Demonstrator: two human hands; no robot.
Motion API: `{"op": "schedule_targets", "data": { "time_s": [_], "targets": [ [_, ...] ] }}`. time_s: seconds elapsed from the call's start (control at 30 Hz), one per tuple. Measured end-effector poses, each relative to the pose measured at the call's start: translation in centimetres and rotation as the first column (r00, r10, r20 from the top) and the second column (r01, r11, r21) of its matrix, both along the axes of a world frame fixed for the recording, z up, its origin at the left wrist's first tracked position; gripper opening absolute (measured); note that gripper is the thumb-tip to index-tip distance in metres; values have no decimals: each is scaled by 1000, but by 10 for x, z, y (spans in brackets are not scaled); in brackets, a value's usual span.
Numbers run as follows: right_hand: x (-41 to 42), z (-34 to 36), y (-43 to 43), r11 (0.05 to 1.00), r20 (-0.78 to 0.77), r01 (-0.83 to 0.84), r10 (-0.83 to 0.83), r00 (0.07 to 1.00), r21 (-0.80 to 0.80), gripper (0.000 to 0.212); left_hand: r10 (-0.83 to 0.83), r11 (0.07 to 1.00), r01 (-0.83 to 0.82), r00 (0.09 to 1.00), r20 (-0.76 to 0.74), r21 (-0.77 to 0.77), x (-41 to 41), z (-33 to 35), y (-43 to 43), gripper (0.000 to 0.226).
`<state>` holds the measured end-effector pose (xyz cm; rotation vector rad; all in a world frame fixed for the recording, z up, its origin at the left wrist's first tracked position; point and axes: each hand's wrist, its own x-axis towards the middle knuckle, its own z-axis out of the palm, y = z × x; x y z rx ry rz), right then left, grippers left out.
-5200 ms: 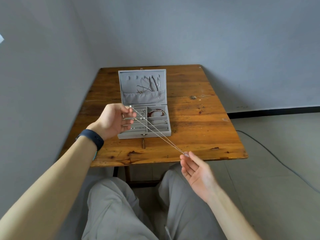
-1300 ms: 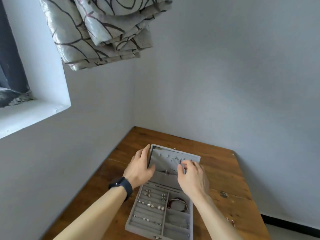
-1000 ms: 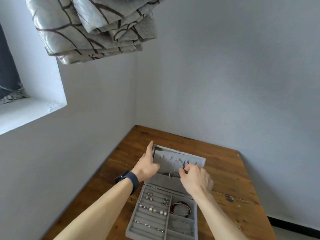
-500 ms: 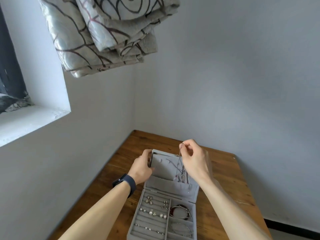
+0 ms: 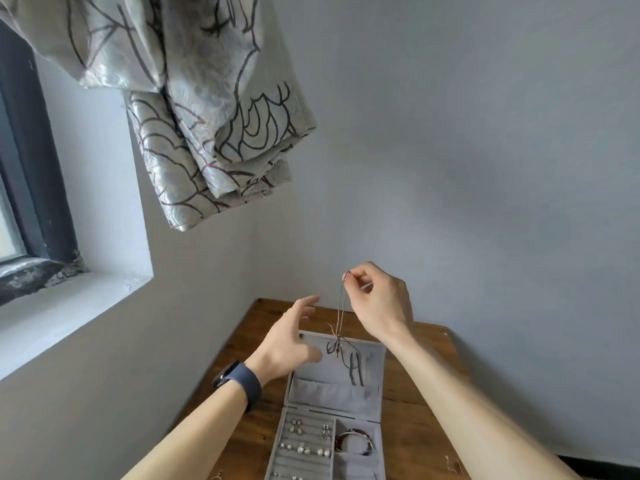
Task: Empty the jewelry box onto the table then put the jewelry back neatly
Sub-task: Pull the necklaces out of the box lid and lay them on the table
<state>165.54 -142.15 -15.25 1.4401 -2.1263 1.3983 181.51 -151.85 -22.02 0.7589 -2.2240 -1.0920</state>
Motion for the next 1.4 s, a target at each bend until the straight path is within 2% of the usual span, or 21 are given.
{"op": "schedule_targets", "data": {
  "time_s": [0.1,0.23,0.3,0.4,0.43,0.47,0.6,0.67,0.8,0.87,0.93,1.0,1.1,1.17,1.27,1.4],
  "targets": [
    [7,12,14,1000,20,9,-9,1000,-17,17,-82,988,85,996,26,-133,9,7,27,104],
    [14,13,38,999,26,15,-14,1000,-29,17,-84,989,87,996,32,-121,13,11,62,97],
    [15,8,50,1000,40,-5,5,999,-16,17,-16,991,16,1000,3,-136,12,16,73,77],
    [19,-4,70,998,67,-57,57,996,-9,16,44,966,-36,999,25,-255,12,20,83,22],
    [19,-10,77,997,84,-70,71,994,-10,14,42,961,-27,998,47,-277,14,19,86,8],
    [19,-16,84,997,107,-82,83,991,-13,12,33,964,-14,997,66,-267,17,18,88,5],
    [20,-45,108,988,269,-152,145,952,4,12,-81,992,88,994,78,-88,31,10,93,9],
    [25,-59,116,984,323,-177,163,932,12,14,-110,992,117,989,102,-57,35,5,98,10],
    [35,-78,129,982,334,-190,174,926,13,12,-179,981,191,959,219,-36,29,-9,117,43],
    [35,-82,134,982,360,-186,171,917,9,12,-201,969,232,938,282,-81,22,-21,128,45],
    [34,-84,139,981,389,-195,180,903,-1,13,-184,961,233,940,287,-147,15,-34,136,34],
    [31,-88,146,980,427,-199,187,885,-16,14,-159,963,208,952,260,-174,13,-42,142,17],
    [22,-101,159,991,414,-123,92,906,48,15,-184,970,215,954,235,-112,20,-44,142,15],
    [13,-115,168,991,395,-65,14,918,116,16,-226,974,227,955,189,18,27,-37,138,14],
    [9,-139,181,981,362,-28,-45,931,193,16,-289,928,271,956,38,254,35,-17,132,22],
    [21,-170,192,947,379,-104,-20,925,304,8,-295,870,316,949,-115,378,34,7,131,25]
  ]
}}
